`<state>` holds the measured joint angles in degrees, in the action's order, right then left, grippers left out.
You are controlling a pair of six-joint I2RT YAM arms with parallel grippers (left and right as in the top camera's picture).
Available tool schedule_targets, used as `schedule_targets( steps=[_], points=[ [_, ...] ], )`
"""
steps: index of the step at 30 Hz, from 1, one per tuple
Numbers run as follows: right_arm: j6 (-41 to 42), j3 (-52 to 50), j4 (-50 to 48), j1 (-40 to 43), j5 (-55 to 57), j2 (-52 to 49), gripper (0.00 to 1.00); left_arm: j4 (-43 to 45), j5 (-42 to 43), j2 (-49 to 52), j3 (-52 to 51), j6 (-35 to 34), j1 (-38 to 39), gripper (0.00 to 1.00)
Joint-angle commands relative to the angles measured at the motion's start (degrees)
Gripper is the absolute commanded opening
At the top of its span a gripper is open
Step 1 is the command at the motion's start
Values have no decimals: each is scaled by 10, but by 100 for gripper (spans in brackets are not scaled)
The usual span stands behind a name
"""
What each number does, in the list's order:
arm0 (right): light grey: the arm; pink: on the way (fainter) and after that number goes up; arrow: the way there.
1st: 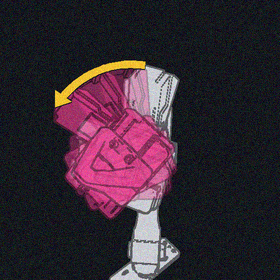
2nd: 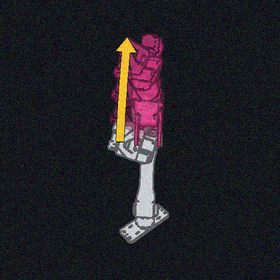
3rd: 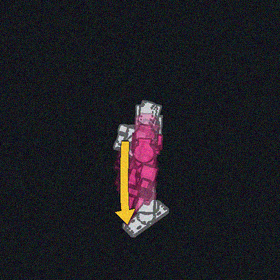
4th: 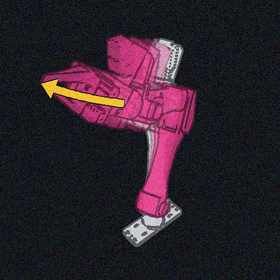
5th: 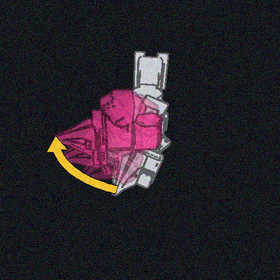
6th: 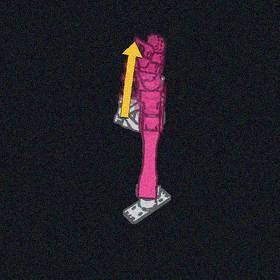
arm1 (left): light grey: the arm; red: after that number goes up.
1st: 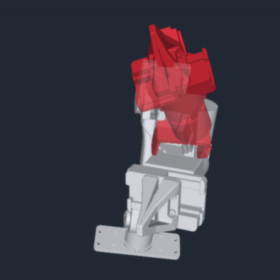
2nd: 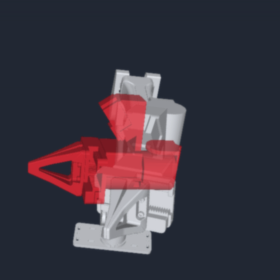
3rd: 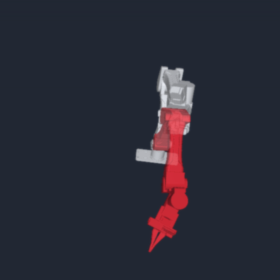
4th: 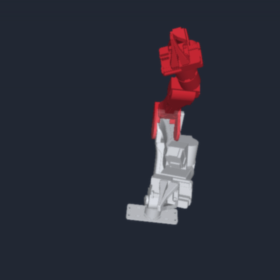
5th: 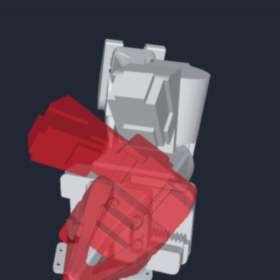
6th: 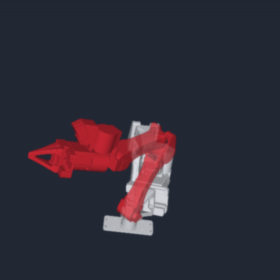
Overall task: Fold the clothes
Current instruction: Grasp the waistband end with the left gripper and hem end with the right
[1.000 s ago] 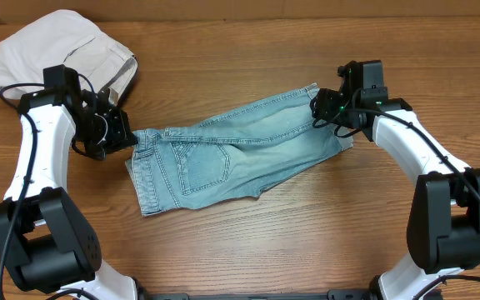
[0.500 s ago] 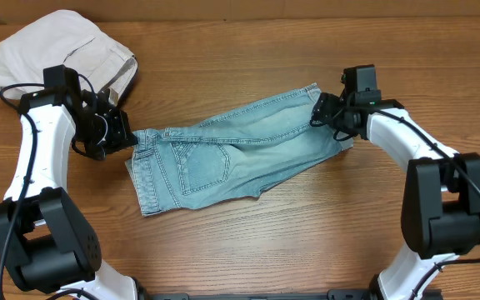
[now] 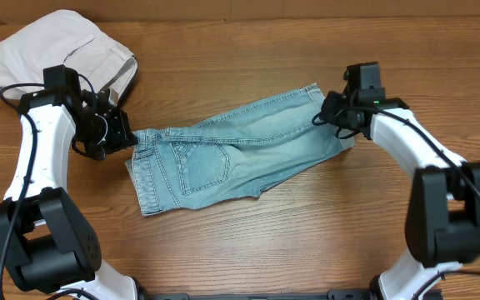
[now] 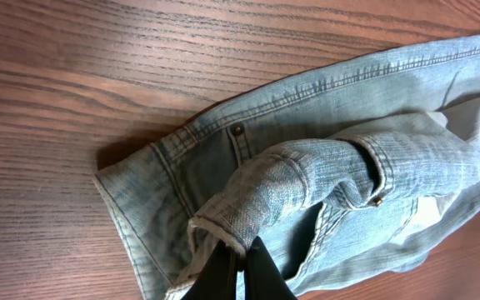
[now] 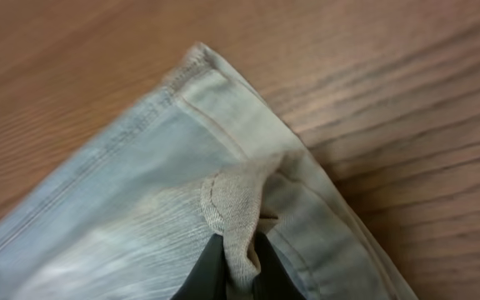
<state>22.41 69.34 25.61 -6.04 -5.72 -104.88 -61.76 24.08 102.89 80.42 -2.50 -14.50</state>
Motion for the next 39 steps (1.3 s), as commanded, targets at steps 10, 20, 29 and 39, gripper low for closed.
schedule_targets(
  steps=[10,20,29,39],
  points=[
    [-12,13,11,3,6,9,72,0,10,4,18,24,-1,43],
    [4,11,-26,3,10,-37,69,3,8,4,18,23,-1,56],
    [2,12,-52,5,-11,-70,61,2,8,4,18,24,-1,57],
    [2,48,-30,22,-34,-55,4,18,-41,5,18,25,-1,75]
  ],
)
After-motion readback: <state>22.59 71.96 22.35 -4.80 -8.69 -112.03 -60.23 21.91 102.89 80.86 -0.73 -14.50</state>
